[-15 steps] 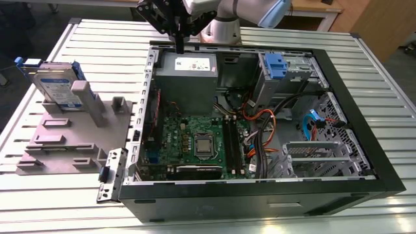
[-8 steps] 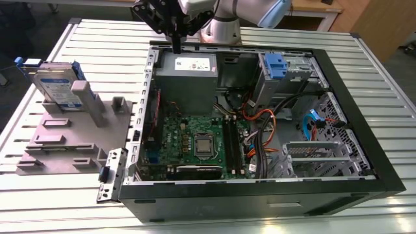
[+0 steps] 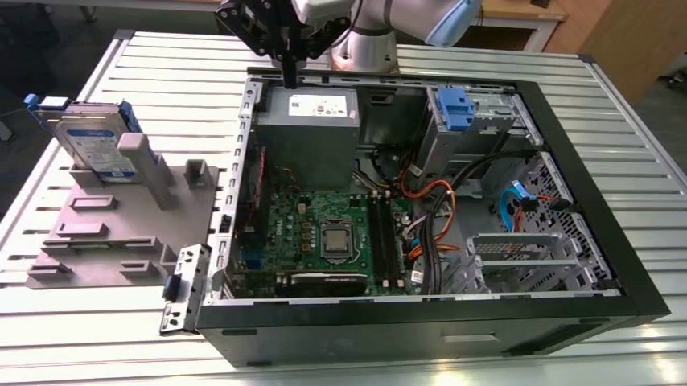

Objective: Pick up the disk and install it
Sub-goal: 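Reach for the disk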

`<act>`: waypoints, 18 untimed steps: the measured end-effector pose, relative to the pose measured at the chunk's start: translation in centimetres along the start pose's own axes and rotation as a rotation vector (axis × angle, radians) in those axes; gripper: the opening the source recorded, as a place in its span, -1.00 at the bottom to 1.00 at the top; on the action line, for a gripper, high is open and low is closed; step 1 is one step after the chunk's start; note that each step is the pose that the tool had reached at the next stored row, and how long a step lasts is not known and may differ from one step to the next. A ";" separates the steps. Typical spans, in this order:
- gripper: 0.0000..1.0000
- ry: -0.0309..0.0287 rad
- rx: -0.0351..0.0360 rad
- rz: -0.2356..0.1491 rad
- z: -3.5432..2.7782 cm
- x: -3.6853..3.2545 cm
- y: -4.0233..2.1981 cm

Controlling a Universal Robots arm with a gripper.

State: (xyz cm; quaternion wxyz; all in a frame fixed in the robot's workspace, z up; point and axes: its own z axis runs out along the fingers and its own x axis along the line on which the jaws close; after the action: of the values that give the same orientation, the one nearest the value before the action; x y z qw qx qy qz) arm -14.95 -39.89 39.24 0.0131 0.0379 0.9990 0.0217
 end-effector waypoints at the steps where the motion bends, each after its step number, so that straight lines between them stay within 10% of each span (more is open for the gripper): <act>1: -0.79 0.0000 0.0000 0.000 0.00 0.06 0.00; 18: -0.79 0.0000 0.0000 0.000 -0.01 0.68 -0.05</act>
State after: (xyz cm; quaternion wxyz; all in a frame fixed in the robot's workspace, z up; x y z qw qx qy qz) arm -15.63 -39.89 39.23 0.0131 0.0379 0.9990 0.0217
